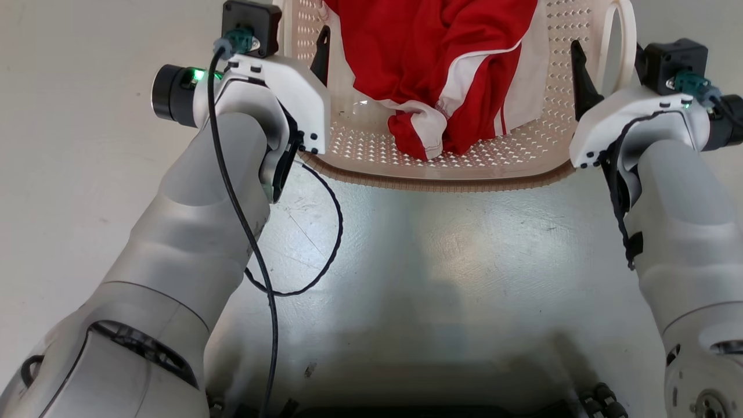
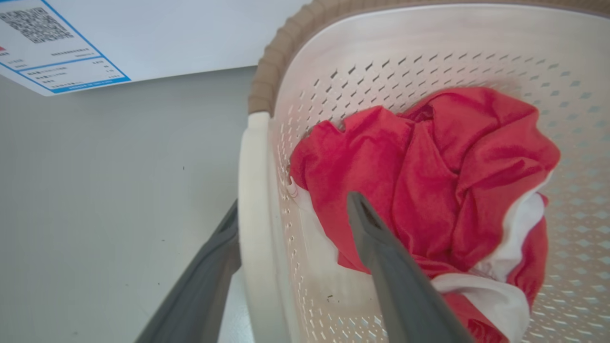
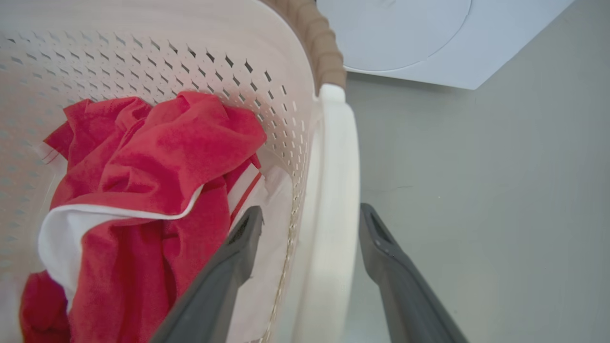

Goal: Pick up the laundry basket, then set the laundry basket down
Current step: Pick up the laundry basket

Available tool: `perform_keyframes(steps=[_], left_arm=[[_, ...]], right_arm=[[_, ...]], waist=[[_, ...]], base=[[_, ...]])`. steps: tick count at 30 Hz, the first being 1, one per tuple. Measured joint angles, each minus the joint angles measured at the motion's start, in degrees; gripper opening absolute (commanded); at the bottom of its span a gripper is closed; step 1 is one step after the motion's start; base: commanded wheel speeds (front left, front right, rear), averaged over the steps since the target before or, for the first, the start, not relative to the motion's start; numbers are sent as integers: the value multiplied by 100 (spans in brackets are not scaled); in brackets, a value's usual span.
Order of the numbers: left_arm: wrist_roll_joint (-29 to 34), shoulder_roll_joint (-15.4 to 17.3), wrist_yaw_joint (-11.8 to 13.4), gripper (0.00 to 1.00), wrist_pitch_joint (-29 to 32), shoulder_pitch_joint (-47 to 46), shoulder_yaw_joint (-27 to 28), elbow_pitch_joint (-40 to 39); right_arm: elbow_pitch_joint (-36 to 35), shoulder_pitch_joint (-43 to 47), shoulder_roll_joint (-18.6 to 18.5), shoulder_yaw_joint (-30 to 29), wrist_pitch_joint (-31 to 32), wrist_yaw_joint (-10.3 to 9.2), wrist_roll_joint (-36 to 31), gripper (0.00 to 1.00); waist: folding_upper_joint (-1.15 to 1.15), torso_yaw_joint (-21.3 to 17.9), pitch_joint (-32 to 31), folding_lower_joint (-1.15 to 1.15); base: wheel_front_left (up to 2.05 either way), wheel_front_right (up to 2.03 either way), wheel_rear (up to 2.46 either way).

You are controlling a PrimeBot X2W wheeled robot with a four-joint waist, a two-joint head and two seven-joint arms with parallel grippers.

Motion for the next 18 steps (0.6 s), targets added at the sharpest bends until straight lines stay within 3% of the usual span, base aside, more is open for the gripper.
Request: perform_keyframes(steps=[18], left_arm=[[-524,3,42,100,154,-125,-687,121]], right_arm=[[587,-342,-19,-115,7,0,-136,100]], waist=[[0,27,83,0]], base=[[0,0,0]])
